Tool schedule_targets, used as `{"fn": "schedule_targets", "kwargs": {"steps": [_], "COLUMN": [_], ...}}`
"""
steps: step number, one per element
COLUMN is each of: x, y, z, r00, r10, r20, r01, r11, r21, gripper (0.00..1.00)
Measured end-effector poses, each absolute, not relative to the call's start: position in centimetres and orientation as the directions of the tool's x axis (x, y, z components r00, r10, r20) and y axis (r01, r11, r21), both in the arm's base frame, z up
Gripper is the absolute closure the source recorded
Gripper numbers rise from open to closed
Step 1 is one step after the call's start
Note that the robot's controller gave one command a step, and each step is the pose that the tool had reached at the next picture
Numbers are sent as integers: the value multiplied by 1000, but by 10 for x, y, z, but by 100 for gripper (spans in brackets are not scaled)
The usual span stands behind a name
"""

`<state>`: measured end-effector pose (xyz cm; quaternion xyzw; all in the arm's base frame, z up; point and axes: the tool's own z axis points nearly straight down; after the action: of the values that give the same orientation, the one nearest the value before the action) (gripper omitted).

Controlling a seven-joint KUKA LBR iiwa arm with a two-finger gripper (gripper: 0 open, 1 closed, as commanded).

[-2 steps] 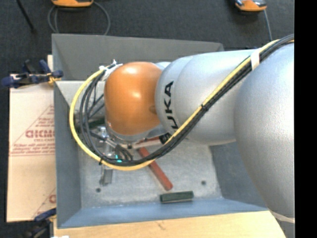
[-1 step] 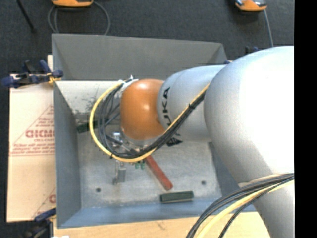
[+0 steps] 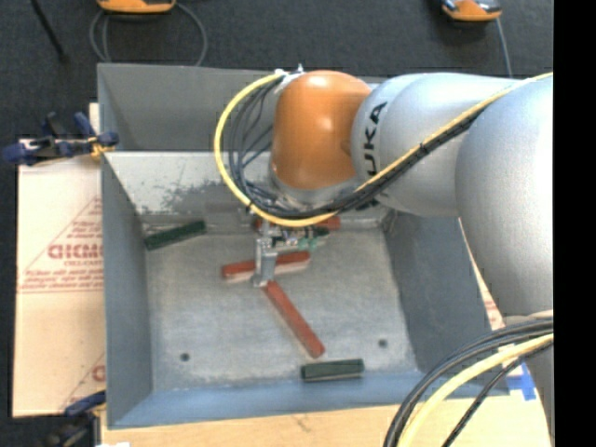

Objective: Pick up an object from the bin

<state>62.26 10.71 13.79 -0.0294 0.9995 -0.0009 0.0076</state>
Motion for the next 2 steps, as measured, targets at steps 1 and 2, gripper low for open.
{"fn": "schedule_targets", "kwargs": {"steps": [1, 2], "x": [632, 633], "y": [93, 94], "z": [69, 71], "r00": [-970, -971], "r10": [-243, -239], "r20": [1, -4], "r01": [-243, -239], "r11": [970, 971], "r21": [-1, 2], "gripper": [0, 100]}}
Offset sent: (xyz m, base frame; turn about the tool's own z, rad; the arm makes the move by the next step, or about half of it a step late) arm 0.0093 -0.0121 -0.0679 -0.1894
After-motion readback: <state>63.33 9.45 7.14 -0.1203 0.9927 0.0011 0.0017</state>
